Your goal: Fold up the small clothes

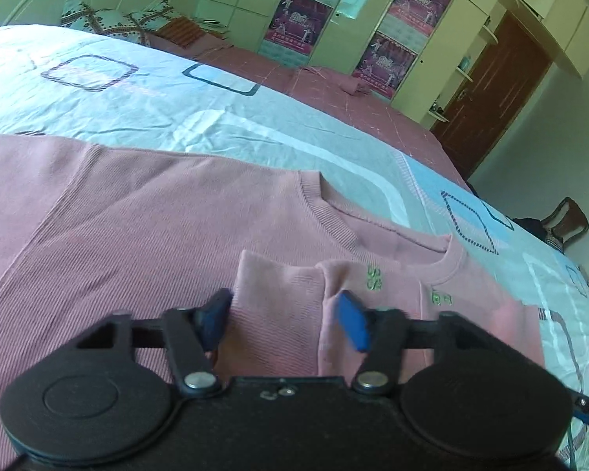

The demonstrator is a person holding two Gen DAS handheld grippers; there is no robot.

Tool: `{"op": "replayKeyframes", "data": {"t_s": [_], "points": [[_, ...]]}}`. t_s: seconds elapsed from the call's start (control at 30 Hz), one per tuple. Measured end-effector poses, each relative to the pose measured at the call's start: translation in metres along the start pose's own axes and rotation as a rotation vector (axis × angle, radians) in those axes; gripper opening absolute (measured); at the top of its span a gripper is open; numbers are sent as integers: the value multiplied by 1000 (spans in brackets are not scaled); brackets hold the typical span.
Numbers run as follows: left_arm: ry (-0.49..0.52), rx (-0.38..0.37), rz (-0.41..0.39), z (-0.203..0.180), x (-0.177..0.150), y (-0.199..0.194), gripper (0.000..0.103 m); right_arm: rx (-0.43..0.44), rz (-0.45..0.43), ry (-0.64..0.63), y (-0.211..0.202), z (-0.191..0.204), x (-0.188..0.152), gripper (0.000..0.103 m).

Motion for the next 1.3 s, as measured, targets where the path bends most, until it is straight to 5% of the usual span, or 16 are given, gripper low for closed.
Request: {"op": "replayKeyframes", "data": {"t_s": [0.07, 0.4, 0.5, 0.73, 0.97, 1.03, 1.17, 1.3], "points": [[16, -5, -8, -2, -1, 1, 15, 7, 11, 4, 16, 0, 9, 47], [86, 15, -160, 9, -7, -32, 8, 9, 31, -8, 76, 3, 41, 46], [69, 64, -182, 18, -10, -31, 7, 26, 45, -35, 85, 10, 45, 10], [103, 120, -137, 20, -7, -23, 5, -74, 22, -67, 88, 9, 43, 9], [128, 118, -126, 15, -6, -40, 46, -66, -20, -80, 62, 20, 45, 17], [144, 108, -128, 11, -9, -46, 61, -48, -33, -107, 53, 30, 43, 50], [201, 116, -96, 4, -19, -49, 65, -27, -48, -205, 37, 58, 29, 55], [174, 162, 2, 12, -28, -40, 65, 19, 29, -223, 44, 72, 9, 55]]}}
Point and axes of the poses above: each gripper's, at about its wrist camera, not at the fingertips, and y roughly the way its jaws point, z to its left, x to its top, the point moved 2 cm from there along y, roughly the way its jaws point, and after that the axes turned 14 degrees about -y, right-handed, at the moved point
